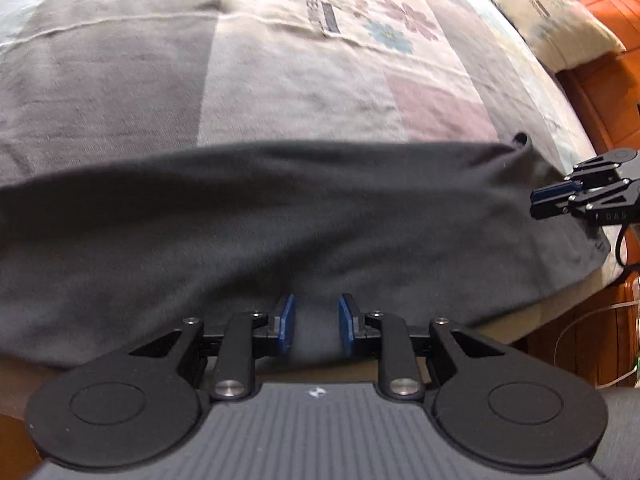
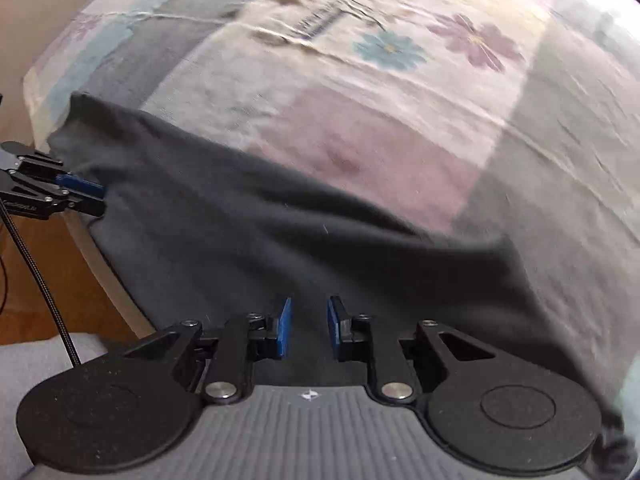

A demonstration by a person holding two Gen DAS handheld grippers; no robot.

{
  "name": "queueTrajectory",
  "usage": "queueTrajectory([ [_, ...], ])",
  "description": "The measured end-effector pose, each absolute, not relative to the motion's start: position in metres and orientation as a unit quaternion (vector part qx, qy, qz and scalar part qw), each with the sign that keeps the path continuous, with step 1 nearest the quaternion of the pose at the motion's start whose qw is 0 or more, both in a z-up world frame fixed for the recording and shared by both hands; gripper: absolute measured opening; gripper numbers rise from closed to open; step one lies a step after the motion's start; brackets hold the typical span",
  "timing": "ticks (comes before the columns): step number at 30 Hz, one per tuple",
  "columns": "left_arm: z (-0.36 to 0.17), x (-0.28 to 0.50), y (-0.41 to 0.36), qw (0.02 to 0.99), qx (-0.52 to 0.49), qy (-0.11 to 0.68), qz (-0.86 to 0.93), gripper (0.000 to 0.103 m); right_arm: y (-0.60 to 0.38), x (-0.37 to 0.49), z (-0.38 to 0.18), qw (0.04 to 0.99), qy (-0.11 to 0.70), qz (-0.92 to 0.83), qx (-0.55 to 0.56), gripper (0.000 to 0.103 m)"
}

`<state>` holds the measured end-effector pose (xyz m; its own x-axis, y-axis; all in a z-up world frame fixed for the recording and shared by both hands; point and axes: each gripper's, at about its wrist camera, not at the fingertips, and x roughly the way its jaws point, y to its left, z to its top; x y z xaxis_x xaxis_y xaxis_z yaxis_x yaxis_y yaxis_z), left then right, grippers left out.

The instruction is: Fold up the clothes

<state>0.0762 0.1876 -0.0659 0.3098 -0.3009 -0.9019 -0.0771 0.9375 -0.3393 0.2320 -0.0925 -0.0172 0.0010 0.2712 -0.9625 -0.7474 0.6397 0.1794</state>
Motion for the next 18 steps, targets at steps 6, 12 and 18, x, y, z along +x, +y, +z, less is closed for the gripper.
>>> queueTrajectory([
  [6,-0.046,0.090,0.173,0.791,-0.111,0.594,-0.097,0.024,-0.137,0.207,-0.034,0.679,0.628,0.333,-0.184,0.030],
  [12,-0.051,0.112,0.120,0.799,-0.080,0.578,-0.149,0.027,-0.138,0.213,-0.037,0.686,0.612,0.359,-0.160,0.031],
  [18,-0.059,0.083,0.105,0.774,-0.115,0.613,-0.103,0.028,-0.168,0.229,-0.033,0.696,0.603,0.357,-0.154,0.034],
])
